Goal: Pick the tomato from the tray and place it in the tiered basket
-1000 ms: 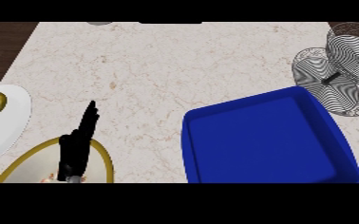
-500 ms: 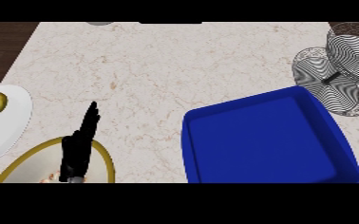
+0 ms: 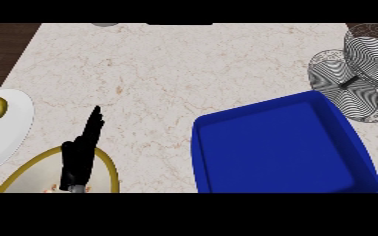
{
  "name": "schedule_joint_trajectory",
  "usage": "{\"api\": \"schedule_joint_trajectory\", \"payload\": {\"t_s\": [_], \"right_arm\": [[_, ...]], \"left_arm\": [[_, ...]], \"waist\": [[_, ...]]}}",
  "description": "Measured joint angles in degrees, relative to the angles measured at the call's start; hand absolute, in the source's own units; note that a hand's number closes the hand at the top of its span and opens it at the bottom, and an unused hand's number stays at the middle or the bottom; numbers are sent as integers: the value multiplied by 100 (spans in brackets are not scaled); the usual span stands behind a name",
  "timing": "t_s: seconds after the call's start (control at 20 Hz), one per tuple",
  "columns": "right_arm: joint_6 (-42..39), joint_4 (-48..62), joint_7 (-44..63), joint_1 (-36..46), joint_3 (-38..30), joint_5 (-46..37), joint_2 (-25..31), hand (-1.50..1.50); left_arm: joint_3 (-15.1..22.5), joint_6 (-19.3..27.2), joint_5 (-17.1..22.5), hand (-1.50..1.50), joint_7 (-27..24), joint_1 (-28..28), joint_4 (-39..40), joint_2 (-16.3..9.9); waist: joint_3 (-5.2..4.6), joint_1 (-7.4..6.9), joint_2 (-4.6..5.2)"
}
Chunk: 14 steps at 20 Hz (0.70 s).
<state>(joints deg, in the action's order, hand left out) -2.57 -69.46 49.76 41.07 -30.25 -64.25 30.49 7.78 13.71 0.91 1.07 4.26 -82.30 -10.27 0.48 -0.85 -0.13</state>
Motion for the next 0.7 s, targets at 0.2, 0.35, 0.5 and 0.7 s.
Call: {"api": "schedule_joint_trajectory", "payload": {"t_s": [0.2, 0.35, 0.5, 0.7], "right_arm": [[713, 404, -209, 110, -405, 407, -97, -150], [1234, 609, -438, 119, -706, 793, -283, -150], [1672, 791, -824, 166, -974, 1217, -334, -150], [2278, 874, -1325, 332, -1206, 1715, -422, -150]], "left_arm": [[25, 51, -66, 0, 159, -23, -49, 27], [11, 21, -58, 0, 72, 3, -42, 41], [-1, 40, -89, 0, -37, 10, 7, 73], [39, 102, -162, 0, 128, -74, 13, 136]], "waist": [[-23, 12, -16], [-20, 19, -15], [-3, 24, -7], [-6, 21, 5]]}}
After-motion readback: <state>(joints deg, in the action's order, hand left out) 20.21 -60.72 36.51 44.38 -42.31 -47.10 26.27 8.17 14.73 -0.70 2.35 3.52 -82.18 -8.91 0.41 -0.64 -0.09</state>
